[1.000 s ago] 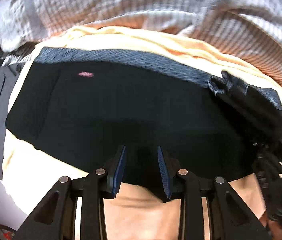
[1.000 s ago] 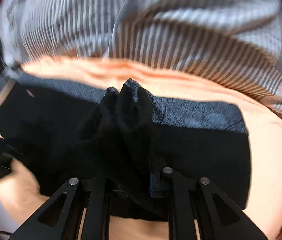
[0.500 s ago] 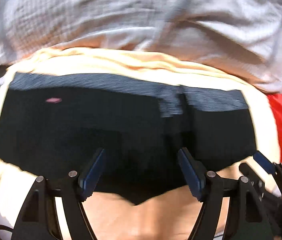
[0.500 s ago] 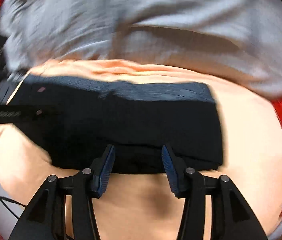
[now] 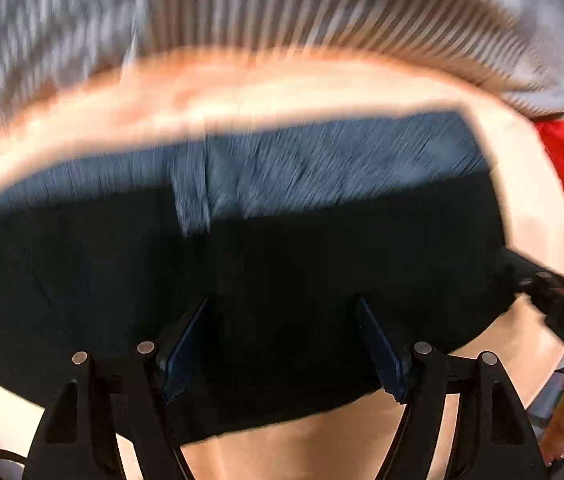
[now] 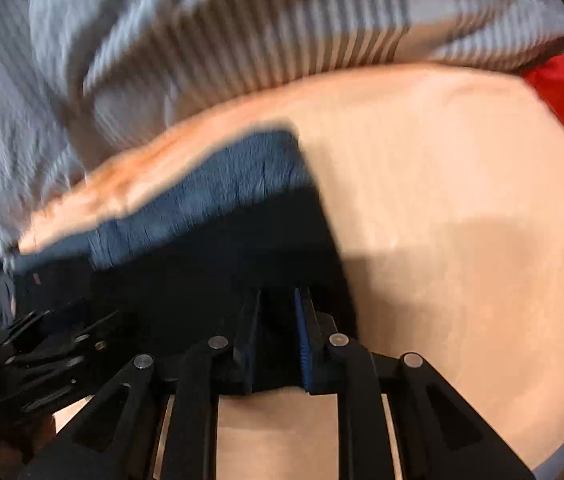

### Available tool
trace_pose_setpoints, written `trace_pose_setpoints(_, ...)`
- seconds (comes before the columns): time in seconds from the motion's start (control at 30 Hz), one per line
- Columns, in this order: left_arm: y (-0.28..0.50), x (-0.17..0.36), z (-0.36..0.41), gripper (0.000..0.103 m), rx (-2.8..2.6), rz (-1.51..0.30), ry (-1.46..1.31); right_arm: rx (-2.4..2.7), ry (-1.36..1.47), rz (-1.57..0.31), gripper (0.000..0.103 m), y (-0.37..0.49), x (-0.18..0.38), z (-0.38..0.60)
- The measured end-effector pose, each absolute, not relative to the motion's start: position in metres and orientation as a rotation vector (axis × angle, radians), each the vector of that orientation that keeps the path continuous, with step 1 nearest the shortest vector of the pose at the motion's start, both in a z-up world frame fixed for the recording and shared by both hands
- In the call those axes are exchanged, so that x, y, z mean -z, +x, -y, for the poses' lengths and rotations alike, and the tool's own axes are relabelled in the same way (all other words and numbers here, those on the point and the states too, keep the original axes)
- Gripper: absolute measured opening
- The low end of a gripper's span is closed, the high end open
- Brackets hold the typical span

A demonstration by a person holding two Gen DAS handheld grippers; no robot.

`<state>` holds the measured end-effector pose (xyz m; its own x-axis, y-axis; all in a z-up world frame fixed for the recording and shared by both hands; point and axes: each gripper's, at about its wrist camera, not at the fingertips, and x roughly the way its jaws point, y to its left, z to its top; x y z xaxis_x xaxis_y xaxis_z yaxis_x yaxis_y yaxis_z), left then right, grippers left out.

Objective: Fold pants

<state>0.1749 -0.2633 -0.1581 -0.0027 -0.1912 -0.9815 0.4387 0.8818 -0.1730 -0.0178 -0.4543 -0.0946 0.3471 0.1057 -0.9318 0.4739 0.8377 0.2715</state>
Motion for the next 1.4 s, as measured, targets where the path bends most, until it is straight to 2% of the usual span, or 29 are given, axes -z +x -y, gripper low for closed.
trace_pose_setpoints(0.13,0.181,0.167,0.236,0.08,0.465,-1.539,0.049,0.184,0.578,-1.131,0.018,-0.016,0.076,0.453)
trace_pose_setpoints(0.3,0.18,0.166,0.242,0.08,0.454,-1.508,0.088,0.21,0.599,-1.078,0.018,0.033,0.075,0.483)
trace_pose_setpoints(0.37,0.178,0.165,0.242,0.08,0.444,-1.5,0.082,0.217,0.58,-1.097,0.018,0.055,0.085,0.489)
trace_pose_setpoints(0.47,0.177,0.167,0.237,0.084,0.424,-1.499,0.056,0.199,0.561,-1.241,0.018,0.087,0.126,0.489)
trace_pose_setpoints(0.6,0.174,0.162,0.233,0.084,0.401,-1.499,0.05,0.173,0.534,-1.203,0.018,0.078,0.11,0.479)
trace_pose_setpoints(0.7,0.171,0.147,0.232,0.084,0.369,-1.474,0.096,0.151,0.535,-1.208,0.026,0.062,0.097,0.471)
trace_pose_setpoints(0.77,0.168,0.136,0.228,0.084,0.343,-1.455,0.113,0.144,0.52,-1.213,0.036,0.047,0.09,0.465)
trace_pose_setpoints(0.93,0.161,0.114,0.2,0.084,0.245,-1.444,0.096,0.101,0.508,-1.255,0.041,0.017,0.082,0.448)
trace_pose_setpoints(1.03,0.154,0.105,0.182,0.084,0.177,-1.454,0.07,0.088,0.516,-1.293,0.05,0.008,0.086,0.437)
trace_pose_setpoints(1.27,0.136,0.096,0.147,0.084,0.087,-1.471,-0.004,0.072,0.379,-1.336,0.064,0.002,0.081,0.408)
trace_pose_setpoints(1.4,0.127,0.094,0.129,0.084,0.079,-1.471,-0.039,0.068,0.365,-1.346,0.064,0.004,0.074,0.393)
